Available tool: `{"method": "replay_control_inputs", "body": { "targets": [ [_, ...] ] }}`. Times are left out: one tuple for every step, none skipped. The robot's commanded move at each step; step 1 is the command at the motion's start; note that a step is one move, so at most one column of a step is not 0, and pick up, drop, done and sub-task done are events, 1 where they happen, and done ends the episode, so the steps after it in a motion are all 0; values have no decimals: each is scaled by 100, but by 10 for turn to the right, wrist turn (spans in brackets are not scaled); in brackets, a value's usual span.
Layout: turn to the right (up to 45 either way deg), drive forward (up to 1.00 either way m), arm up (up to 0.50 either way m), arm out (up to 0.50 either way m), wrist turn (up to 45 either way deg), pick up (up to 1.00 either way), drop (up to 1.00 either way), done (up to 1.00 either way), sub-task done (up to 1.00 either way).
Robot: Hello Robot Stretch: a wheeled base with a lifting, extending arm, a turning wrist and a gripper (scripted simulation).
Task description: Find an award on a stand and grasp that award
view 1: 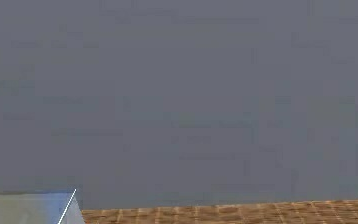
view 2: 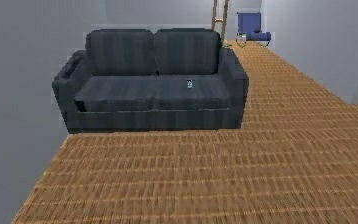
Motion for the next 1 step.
{"method": "replay_control_inputs", "body": {
  "targets": [
    [450,0,0,0,0,0,0,0,0]
  ]
}}
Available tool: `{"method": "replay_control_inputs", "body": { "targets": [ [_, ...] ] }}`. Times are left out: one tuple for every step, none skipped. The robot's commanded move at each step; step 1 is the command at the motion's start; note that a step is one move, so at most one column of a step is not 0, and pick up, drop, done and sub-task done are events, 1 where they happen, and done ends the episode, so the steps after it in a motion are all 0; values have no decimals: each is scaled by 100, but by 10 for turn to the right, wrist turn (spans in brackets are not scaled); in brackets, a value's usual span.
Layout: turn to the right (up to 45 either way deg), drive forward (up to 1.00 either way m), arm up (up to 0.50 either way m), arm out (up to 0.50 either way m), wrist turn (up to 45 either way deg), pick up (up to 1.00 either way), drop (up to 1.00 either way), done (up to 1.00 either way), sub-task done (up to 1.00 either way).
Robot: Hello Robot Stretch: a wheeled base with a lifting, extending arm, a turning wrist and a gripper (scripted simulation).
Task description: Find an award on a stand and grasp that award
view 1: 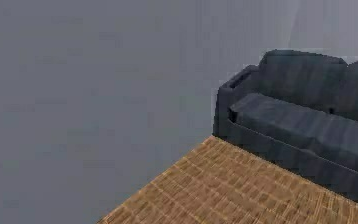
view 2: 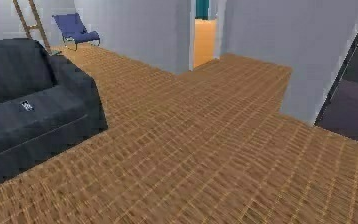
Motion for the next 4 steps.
{"method": "replay_control_inputs", "body": {
  "targets": [
    [420,0,0,0,0,0,0,0,0],
    [0,20,0,0,0,0,0,0,0],
    [450,0,0,0,0,0,0,0,0],
    [270,0,0,0,0,0,0,0,0]
  ]
}}
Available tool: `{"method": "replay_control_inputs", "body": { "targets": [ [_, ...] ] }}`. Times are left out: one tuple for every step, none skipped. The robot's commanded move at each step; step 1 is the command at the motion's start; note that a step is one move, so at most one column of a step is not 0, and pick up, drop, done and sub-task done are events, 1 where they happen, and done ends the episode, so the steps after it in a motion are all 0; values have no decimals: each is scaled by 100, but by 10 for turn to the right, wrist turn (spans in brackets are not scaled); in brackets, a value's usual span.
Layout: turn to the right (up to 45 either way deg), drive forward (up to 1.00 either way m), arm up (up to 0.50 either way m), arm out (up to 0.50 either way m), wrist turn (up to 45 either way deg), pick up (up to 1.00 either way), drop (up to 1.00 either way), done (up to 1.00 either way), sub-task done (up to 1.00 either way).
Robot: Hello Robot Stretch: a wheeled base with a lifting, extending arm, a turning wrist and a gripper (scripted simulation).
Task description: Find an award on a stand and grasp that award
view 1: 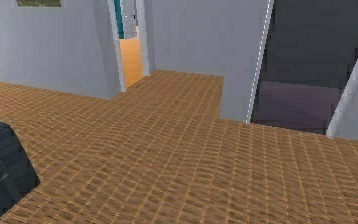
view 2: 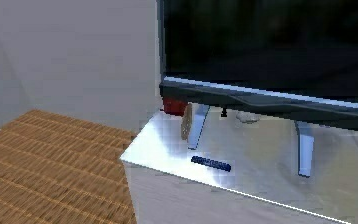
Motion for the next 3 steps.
{"method": "replay_control_inputs", "body": {
  "targets": [
    [0,0,50,0,0,0,0,0,0],
    [0,0,38,0,0,0,0,0,0],
    [0,0,0,46,0,0,0,0,0]
  ]
}}
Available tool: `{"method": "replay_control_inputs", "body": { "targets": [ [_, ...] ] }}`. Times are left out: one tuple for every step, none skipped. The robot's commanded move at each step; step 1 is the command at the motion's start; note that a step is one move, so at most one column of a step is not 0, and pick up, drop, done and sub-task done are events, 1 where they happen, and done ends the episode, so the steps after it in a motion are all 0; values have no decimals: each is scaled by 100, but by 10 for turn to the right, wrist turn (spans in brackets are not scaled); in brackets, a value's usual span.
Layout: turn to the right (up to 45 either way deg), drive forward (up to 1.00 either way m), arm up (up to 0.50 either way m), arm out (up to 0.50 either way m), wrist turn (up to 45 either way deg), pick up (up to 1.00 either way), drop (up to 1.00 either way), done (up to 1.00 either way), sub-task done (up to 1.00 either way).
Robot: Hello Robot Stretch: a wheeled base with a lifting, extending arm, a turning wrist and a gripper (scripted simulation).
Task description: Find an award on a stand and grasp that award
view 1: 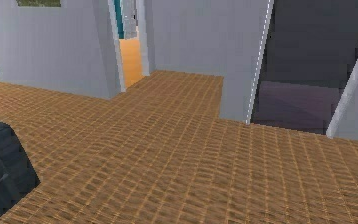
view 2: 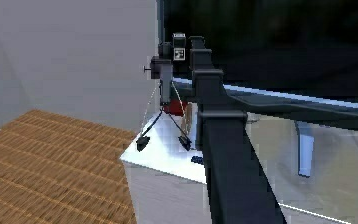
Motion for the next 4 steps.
{"method": "replay_control_inputs", "body": {
  "targets": [
    [0,0,0,0,450,0,0,0,0],
    [0,0,0,0,450,0,0,0,0],
    [0,0,0,0,450,0,0,0,0],
    [0,0,0,0,450,0,0,0,0]
  ]
}}
